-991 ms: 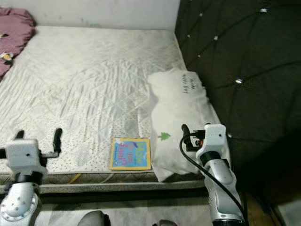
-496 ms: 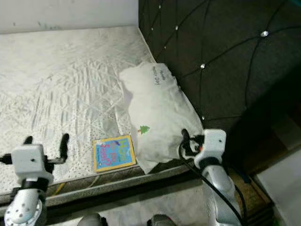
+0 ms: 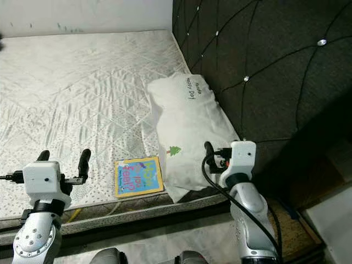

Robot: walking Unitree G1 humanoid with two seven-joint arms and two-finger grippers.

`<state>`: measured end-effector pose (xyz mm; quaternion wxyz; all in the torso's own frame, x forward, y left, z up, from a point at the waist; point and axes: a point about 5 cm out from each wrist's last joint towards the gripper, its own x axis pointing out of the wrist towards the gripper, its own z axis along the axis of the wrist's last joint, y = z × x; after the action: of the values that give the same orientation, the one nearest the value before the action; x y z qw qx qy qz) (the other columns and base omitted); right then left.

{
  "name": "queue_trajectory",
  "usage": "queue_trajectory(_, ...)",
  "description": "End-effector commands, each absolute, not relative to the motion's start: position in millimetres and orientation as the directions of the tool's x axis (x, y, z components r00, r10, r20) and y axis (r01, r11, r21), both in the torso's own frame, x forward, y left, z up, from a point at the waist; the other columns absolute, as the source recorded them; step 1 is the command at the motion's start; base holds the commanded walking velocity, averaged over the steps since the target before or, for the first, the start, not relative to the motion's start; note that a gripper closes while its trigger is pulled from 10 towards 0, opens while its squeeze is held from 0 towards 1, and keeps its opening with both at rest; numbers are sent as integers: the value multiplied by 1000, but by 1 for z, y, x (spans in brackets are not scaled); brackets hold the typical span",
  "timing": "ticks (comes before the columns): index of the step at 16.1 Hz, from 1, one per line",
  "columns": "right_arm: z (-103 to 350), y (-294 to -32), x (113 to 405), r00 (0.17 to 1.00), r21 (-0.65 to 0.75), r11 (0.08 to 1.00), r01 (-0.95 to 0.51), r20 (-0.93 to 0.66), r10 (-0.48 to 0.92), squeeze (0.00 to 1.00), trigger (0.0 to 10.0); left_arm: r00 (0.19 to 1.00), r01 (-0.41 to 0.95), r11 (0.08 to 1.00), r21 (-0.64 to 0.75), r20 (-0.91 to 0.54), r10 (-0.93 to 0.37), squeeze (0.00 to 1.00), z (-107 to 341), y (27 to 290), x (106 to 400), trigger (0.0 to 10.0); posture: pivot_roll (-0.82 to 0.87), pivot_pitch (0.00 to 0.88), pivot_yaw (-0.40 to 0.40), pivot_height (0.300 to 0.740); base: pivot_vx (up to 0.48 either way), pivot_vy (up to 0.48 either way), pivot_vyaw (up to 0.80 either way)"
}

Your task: Clean up the room

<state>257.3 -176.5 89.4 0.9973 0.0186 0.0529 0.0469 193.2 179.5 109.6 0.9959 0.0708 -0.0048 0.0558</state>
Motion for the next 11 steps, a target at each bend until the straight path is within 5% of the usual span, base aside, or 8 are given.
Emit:
queue_trajectory(1,85,-179,258,987,37,995,-87,-130,92,0,10000,995,-94,986,141,0,95,0,106,178,194,10000,-12,67,-19,740,0,-292,0)
queue_trajectory(6,86,-177,261,984,30,993,-118,-129,121,0,10000,994,-109,985,130,4,109,0,107,180,196,10000,-13,69,-19,740,0,-300,0)
queue_trajectory(11,84,-176,262,981,30,991,-134,-138,137,0,10000,988,-145,985,95,-30,148,0,103,183,198,10000,-9,67,-22,740,0,96,0)
